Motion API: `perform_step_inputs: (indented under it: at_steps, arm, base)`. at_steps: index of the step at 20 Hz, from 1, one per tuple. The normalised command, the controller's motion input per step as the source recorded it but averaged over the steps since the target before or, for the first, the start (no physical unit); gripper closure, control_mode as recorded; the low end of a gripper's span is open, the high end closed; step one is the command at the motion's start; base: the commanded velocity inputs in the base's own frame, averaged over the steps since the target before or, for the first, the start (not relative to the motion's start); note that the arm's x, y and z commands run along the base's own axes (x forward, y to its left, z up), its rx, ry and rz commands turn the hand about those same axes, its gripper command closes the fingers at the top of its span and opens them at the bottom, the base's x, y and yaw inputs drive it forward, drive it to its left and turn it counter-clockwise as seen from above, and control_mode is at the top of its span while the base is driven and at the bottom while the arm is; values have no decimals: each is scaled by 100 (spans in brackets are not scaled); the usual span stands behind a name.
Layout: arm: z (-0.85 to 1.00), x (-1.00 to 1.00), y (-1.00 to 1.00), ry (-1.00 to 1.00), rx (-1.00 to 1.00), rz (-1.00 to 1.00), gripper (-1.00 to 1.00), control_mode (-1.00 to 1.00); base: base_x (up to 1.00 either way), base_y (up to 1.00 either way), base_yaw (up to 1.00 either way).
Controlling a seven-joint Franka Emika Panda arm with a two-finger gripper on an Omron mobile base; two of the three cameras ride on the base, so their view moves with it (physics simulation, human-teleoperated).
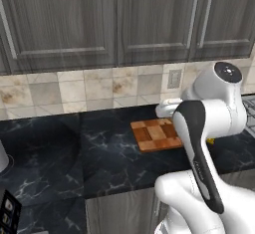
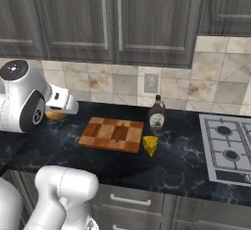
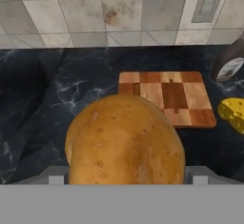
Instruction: Retrieve the reheated potato from the microwave, then place the potato, cheese, and condiment on the cutting board.
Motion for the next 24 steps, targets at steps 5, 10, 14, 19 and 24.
perform_step_inputs:
  at_steps: [5, 10, 14, 19, 24]
  arm:
    - [-43, 37, -1, -13, -2, 0, 100, -100]
    - [-41, 35, 1, -7, -6, -3, 100, -100]
    - [-34, 39, 0, 1, 0, -4, 100, -100]
    - [-24, 37, 0, 23, 2, -1, 100, -100]
    - [-30, 30, 0, 24, 1, 0, 100, -100]
  base:
    - [0, 0, 0]
    - [0, 0, 0]
    - [0, 0, 0]
    - [0, 0, 0]
    - [0, 0, 0]
